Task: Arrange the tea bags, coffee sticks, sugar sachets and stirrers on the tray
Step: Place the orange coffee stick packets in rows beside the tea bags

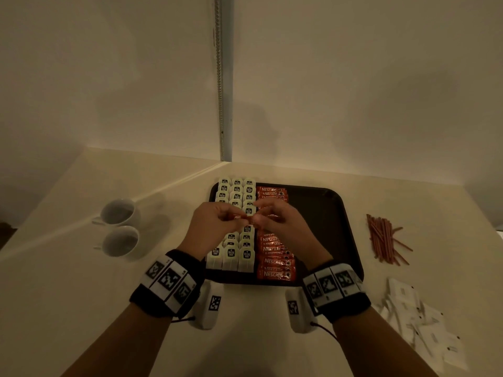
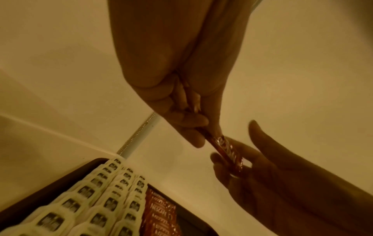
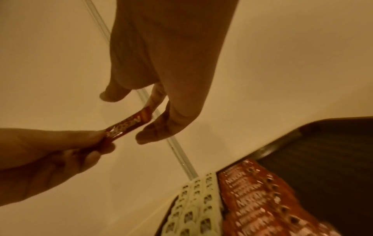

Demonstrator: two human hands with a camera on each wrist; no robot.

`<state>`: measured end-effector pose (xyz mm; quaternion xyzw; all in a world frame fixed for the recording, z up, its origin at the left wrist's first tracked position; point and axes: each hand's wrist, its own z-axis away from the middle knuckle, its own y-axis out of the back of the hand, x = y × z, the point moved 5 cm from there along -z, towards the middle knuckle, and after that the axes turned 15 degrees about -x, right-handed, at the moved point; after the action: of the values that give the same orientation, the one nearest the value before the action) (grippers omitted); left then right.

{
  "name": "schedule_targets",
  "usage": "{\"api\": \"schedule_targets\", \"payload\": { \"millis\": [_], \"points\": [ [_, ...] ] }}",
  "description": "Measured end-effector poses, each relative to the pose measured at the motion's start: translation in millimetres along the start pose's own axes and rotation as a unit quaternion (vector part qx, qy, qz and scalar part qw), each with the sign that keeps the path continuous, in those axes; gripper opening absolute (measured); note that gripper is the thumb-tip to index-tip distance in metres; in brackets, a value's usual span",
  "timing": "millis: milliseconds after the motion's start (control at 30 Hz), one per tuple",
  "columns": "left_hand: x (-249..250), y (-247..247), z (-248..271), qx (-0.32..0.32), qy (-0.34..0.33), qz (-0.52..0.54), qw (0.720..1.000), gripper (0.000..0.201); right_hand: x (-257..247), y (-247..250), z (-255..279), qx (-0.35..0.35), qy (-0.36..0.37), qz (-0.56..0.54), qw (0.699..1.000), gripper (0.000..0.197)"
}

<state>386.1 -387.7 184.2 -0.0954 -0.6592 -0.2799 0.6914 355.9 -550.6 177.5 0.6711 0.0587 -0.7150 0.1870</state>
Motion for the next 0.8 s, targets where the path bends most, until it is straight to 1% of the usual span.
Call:
{"api": "schedule_targets", "payload": {
  "millis": [100, 167, 233, 300, 367, 500, 567, 600, 667, 700, 733, 767, 800],
  "points": [
    [10.4, 2.0, -1.2, 0.015, -0.015, 0.041, 0.999, 0.012, -5.2, 0.0, -6.3, 0.005, 0.027, -0.047, 0.999, 0.015],
    [14.2, 4.6, -1.0, 0.026, -0.022, 0.053, 0.998, 0.01, -2.4, -0.2, -7.7, -0.007, 0.022, -0.069, 0.997, 0.012],
    [16.9, 6.2, -1.4, 0.038, -0.035, 0.026, 0.998, 0.012, -3.1, -3.8, -8.8, -0.04, 0.003, -0.054, 0.998, 0.006],
    [18.1, 5.6, -3.3, 0.041, -0.041, -0.006, 0.998, 0.014, -6.6, -6.4, -10.2, -0.057, -0.013, -0.028, 0.998, 0.01],
    [16.7, 6.1, -6.5, 0.051, -0.038, -0.007, 0.998, 0.017, -13.3, -5.3, -10.1, -0.061, -0.024, -0.015, 0.998, 0.021],
    [19.5, 5.3, -9.7, 0.062, -0.025, 0.017, 0.998, 0.021, -30.2, -5.6, -8.7, -0.085, -0.013, 0.054, 0.995, 0.062],
    [21.2, 3.0, -9.8, 0.056, -0.015, 0.047, 0.997, 0.026, -38.7, -3.4, -7.5, -0.077, 0.01, 0.081, 0.994, 0.074],
    [20.1, 0.8, -9.2, 0.042, -0.002, 0.076, 0.996, 0.032, -42.2, -0.7, -7.0, -0.067, 0.021, 0.084, 0.994, 0.077],
    [15.5, -7.3, -7.5, -0.022, 0.044, 0.106, 0.993, 0.042, -46.6, 4.9, -6.6, -0.044, 0.039, 0.078, 0.995, 0.072],
    [14.7, -13.1, -5.3, -0.062, 0.06, 0.106, 0.991, 0.042, -47.6, 7.1, -6.9, -0.032, 0.048, 0.081, 0.995, 0.067],
    [14.1, -18.6, -3.1, -0.091, 0.063, 0.109, 0.988, 0.038, -48.2, 8.5, -7.8, -0.016, 0.055, 0.097, 0.994, 0.059],
    [13.7, -22.1, -1.6, -0.102, 0.057, 0.115, 0.986, 0.032, -48.4, 10.0, -8.9, 0.006, 0.058, 0.119, 0.991, 0.05],
    [13.1, -23.3, -0.8, -0.097, 0.047, 0.123, 0.987, 0.025, -49.0, 11.5, -9.5, 0.033, 0.058, 0.137, 0.988, 0.038]
  ]
}}
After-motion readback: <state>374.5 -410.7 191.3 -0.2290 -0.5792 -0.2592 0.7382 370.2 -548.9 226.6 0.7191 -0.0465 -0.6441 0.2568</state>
